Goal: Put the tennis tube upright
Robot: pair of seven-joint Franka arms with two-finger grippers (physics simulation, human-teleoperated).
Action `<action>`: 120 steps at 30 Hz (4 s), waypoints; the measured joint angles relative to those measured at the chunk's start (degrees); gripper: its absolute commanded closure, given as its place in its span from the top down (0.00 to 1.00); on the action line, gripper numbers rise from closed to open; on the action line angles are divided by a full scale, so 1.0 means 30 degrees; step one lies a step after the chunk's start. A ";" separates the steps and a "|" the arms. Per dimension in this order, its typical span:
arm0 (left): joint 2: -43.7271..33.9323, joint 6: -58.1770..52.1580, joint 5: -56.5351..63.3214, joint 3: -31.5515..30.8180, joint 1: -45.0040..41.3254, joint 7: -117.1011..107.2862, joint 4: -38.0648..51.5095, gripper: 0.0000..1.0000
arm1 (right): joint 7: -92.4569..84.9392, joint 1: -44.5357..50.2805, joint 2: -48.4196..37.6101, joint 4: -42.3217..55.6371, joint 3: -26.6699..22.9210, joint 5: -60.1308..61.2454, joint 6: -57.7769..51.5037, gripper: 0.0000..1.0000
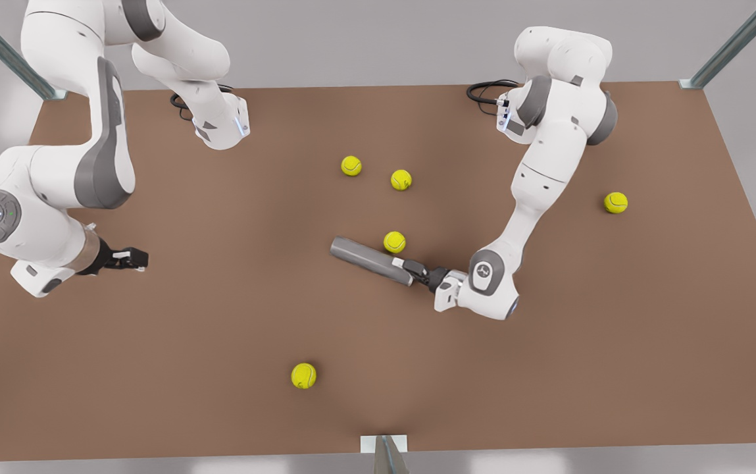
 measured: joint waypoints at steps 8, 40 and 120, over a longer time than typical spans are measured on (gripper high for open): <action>-0.0193 -0.0076 -0.0528 -0.0005 0.0044 -0.0165 0.0115 0.56 | -0.0030 0.0174 0.0063 0.0004 0.0002 0.0005 -0.0176 1.00; -0.0643 -0.0270 -0.1650 -0.1104 0.1420 -0.1950 0.0206 0.21 | -0.0086 0.0157 -0.0093 0.0058 0.0031 0.0176 -0.0729 1.00; -0.5331 -0.3281 1.8992 -0.1270 0.2830 -1.9602 0.6768 0.21 | -0.0087 -0.2595 0.0204 0.0029 0.0148 0.1161 0.2687 1.00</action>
